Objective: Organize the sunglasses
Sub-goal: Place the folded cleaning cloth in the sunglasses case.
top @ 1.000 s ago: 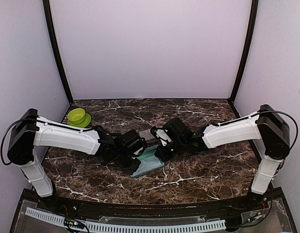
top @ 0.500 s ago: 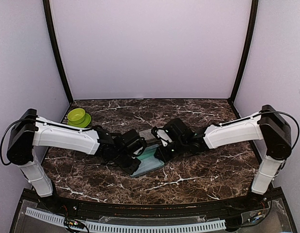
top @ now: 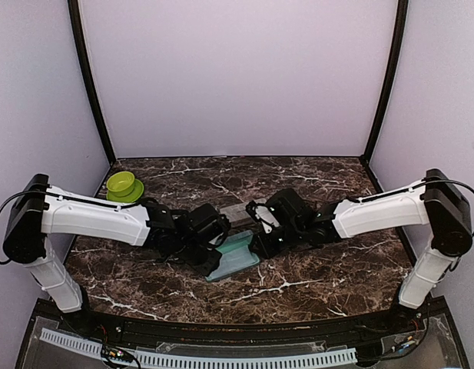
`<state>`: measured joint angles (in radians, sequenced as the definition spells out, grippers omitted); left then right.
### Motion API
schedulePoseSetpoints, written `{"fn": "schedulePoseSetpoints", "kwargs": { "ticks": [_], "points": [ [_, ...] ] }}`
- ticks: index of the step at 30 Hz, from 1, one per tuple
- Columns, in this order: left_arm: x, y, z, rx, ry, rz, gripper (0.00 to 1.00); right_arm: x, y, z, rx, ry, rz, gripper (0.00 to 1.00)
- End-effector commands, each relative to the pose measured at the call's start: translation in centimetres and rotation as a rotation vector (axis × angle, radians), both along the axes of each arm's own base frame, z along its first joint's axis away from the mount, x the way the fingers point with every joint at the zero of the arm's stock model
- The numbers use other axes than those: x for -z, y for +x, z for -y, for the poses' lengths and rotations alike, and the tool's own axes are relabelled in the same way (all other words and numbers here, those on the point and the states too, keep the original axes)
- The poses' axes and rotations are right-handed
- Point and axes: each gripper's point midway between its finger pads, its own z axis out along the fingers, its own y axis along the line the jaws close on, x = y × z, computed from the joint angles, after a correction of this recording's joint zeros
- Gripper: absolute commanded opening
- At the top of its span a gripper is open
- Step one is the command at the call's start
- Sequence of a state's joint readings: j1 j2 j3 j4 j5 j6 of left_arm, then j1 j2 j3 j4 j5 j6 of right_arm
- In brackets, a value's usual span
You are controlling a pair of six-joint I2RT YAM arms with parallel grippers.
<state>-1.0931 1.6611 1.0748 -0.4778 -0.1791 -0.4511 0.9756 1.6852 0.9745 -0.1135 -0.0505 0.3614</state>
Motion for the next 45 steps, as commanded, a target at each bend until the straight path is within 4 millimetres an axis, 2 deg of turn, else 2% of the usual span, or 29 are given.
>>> {"fn": "schedulePoseSetpoints", "kwargs": {
  "ticks": [1,5,9,13,16,20,26,34,41,45],
  "points": [
    [-1.2,-1.2,-1.6,-0.023,-0.003,-0.001,0.38,-1.5,-0.5,0.5,0.018,0.039,0.021,0.27],
    [-1.8,-2.0,-2.1,-0.022,-0.042,-0.014,0.41,-0.9,-0.7,1.5,0.041,0.007,0.02,0.31],
    [-2.1,-2.4,-2.6,-0.022,-0.069,-0.009,0.49,-0.2,-0.4,2.1,0.065,-0.006,-0.002,0.36],
    [-0.7,-2.3,-3.4,-0.045,-0.048,-0.021,0.52,0.6,-0.3,1.6,0.064,0.016,-0.04,0.51],
    [0.5,-2.2,-3.4,-0.061,-0.081,-0.042,0.54,1.2,-0.4,1.2,0.061,0.037,-0.065,0.57],
    [1.0,-1.6,-2.9,-0.075,-0.132,-0.052,0.57,2.0,-0.5,0.7,0.056,0.05,-0.1,0.64],
    [1.9,-2.4,-1.5,-0.031,-0.202,-0.111,0.58,3.3,-0.7,0.3,0.047,0.056,-0.133,0.69],
    [2.5,-3.7,-1.2,0.025,-0.243,-0.155,0.66,3.7,-1.0,-0.1,0.039,0.077,-0.156,0.72],
    [4.1,-3.1,-2.4,0.001,-0.148,-0.134,0.69,3.9,-1.1,-0.3,0.036,0.082,-0.168,0.73],
    [4.6,-2.7,-2.2,0.011,-0.108,-0.115,0.69,3.8,-1.2,-0.3,0.034,0.086,-0.172,0.73]
  ]
}}
